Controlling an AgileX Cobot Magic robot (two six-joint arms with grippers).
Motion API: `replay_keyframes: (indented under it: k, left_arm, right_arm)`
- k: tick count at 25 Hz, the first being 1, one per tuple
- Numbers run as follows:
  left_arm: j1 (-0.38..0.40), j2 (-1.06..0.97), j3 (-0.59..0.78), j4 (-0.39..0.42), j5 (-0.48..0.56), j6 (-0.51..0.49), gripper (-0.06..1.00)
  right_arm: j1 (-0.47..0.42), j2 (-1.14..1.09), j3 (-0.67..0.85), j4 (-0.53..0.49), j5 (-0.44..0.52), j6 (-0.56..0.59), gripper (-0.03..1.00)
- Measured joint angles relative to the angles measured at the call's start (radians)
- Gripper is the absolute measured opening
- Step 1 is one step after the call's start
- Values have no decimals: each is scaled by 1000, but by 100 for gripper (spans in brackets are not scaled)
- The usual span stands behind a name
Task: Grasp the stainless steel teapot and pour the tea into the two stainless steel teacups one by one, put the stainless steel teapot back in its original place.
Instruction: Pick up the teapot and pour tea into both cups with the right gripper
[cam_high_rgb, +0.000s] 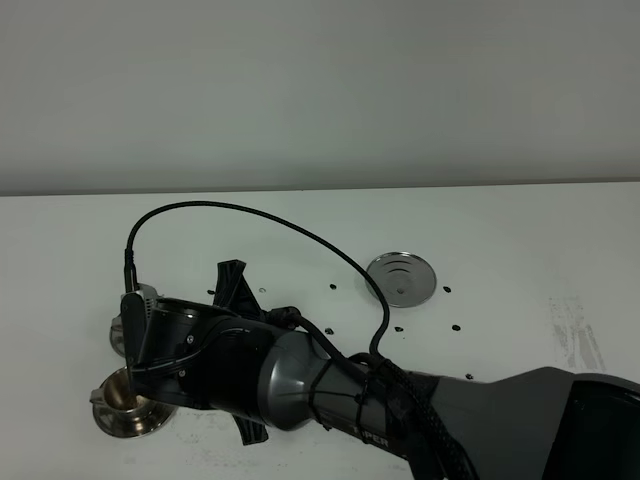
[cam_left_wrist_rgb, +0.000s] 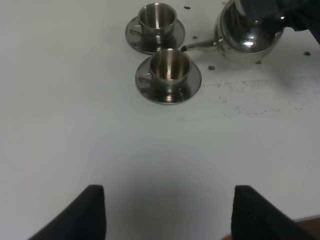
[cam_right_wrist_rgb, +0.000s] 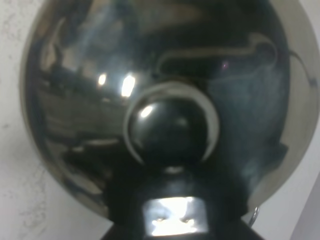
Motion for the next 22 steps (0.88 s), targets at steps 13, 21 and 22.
replay_keyframes:
  k: [13, 21, 22]
  left_arm:
    - [0, 0, 0, 0, 0, 0, 54]
    - [0, 0, 0, 0, 0, 0, 54]
    - [0, 0, 0, 0, 0, 0, 54]
  right_arm:
    - [0, 19, 0, -40, -15, -6, 18]
    - [0, 19, 0, -72, -19, -15, 18]
    - [0, 19, 0, -73, -19, -15, 18]
